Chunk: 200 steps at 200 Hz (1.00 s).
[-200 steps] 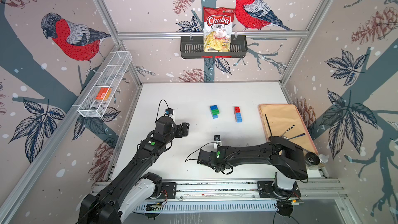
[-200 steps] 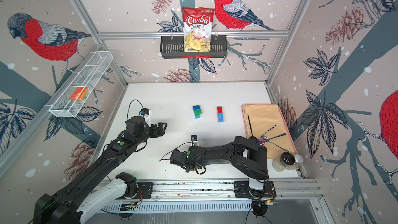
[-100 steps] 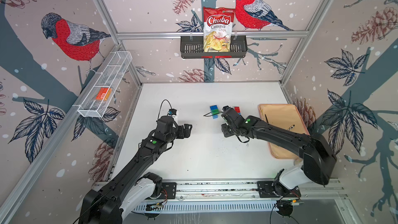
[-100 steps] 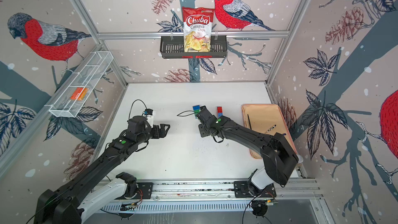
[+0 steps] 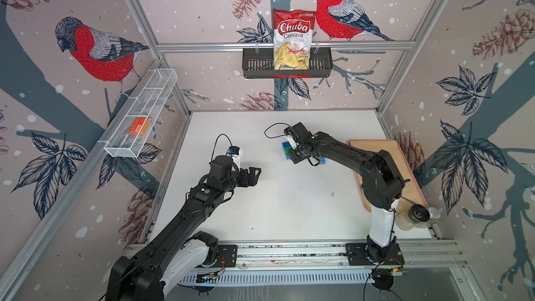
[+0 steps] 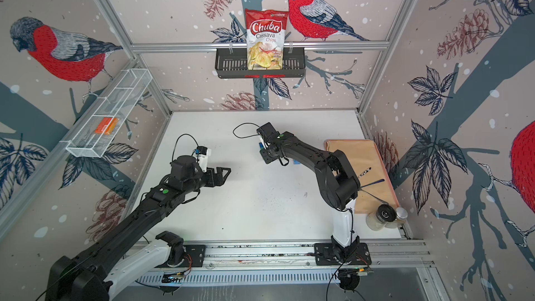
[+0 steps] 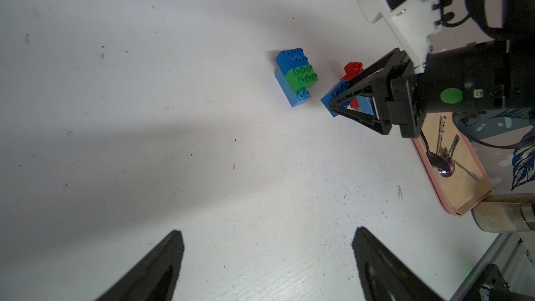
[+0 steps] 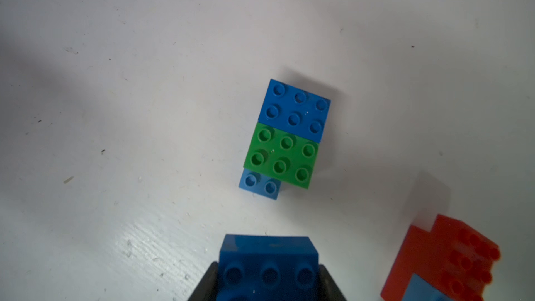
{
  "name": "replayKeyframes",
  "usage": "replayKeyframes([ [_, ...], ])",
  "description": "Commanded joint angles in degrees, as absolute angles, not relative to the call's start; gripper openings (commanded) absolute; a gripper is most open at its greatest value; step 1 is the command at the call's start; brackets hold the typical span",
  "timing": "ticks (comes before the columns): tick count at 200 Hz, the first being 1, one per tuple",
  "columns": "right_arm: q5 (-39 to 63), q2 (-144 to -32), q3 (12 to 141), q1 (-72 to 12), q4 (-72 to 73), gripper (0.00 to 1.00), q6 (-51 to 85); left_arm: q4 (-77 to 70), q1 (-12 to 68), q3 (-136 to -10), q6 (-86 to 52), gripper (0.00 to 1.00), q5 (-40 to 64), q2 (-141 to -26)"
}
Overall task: Assemble a rectangle with lego
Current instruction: Assemble the lego brick with the lego brick.
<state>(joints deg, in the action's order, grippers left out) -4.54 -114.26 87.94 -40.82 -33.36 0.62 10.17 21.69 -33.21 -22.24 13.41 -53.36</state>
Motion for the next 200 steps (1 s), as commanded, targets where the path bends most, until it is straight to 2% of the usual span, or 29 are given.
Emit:
replayKeyframes([
  [1,-4.69,-117.01,90.57,-40.27,-35.96,0.37,-1.63,7.73,21.53,-33.07,-22.18,0.91,13.91,-53.35],
  [79,-2.92,-122.07,95.24,-39.29,-34.64,0.36,0.85,7.87,21.53,-33.27,-21.97,0.92,13.62,-53.88],
  [200,-4.39,-128.82,103.87,-37.71,-40.58,0.33,1.19,7.91,21.54,-33.3,-21.97,0.92,13.56,-53.88],
])
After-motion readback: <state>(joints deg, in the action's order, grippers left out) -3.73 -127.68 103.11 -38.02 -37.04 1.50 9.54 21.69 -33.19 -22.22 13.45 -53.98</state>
